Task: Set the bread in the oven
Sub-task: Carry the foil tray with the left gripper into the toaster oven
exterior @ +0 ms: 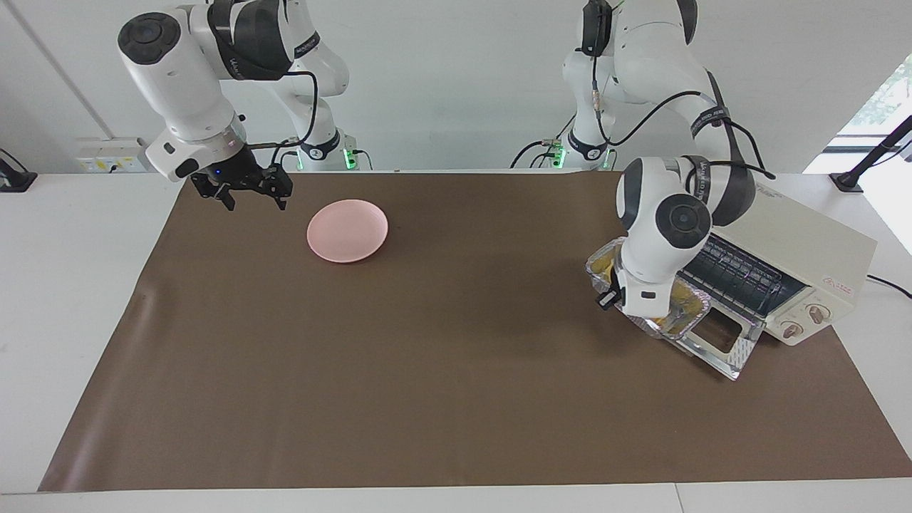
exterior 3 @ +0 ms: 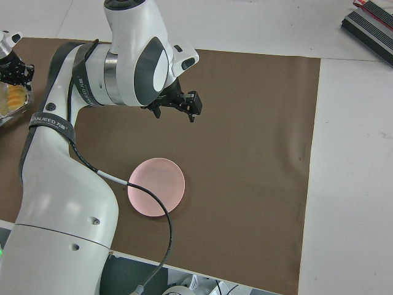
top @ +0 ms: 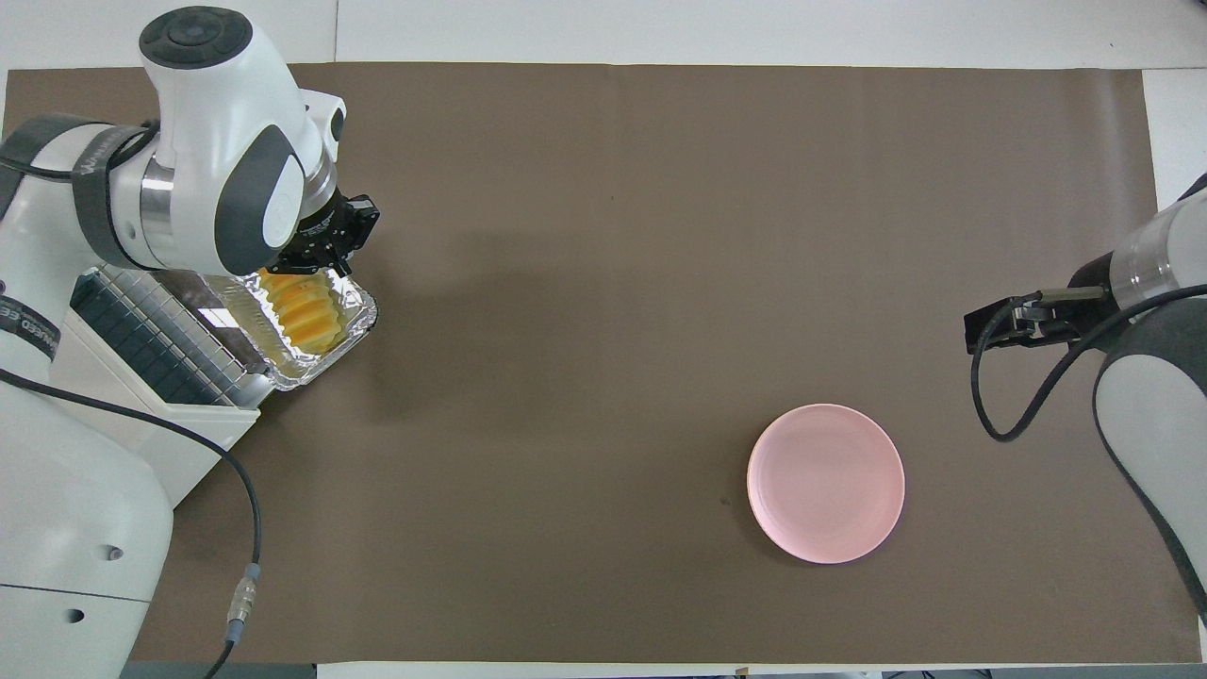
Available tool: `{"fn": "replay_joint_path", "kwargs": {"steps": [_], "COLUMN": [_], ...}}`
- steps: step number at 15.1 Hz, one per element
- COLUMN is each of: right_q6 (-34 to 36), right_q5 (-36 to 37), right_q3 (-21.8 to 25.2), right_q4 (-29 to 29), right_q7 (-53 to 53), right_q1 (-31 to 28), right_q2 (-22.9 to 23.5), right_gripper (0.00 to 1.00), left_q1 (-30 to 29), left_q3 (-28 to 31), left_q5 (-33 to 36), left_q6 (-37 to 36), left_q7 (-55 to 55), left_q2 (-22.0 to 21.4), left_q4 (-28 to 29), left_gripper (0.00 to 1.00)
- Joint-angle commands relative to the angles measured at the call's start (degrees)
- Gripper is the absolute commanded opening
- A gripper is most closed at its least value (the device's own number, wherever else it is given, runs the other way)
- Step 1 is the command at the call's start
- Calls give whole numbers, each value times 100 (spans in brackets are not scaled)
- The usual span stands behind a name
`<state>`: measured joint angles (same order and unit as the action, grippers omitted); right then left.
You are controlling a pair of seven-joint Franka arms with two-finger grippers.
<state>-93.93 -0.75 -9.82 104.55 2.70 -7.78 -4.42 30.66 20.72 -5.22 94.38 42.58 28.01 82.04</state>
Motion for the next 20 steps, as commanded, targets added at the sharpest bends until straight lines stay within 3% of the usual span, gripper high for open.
{"fn": "replay_joint_path", "kwargs": {"steps": [1, 9, 20], "right_q6": [32, 32, 32], "right_q5": [31, 31, 31], "right_q3": [-73, -73, -73], "right_q4": [74, 74, 74], "right_q7": [-164, -156, -156], "right_q1": [-110, -110, -110], "right_q2": [-94, -94, -94], "right_gripper": [100, 100, 100], "left_q1": [-7, -771, -1149], "left_q3": [81, 72, 90], "left_q5": [258, 513, 716], "left_q6": [-122, -165, -596], "left_q7": [66, -39, -549], "left_q2": [38, 56, -67], "left_q4": [-48, -48, 277], "left_gripper": [0, 0, 0]}}
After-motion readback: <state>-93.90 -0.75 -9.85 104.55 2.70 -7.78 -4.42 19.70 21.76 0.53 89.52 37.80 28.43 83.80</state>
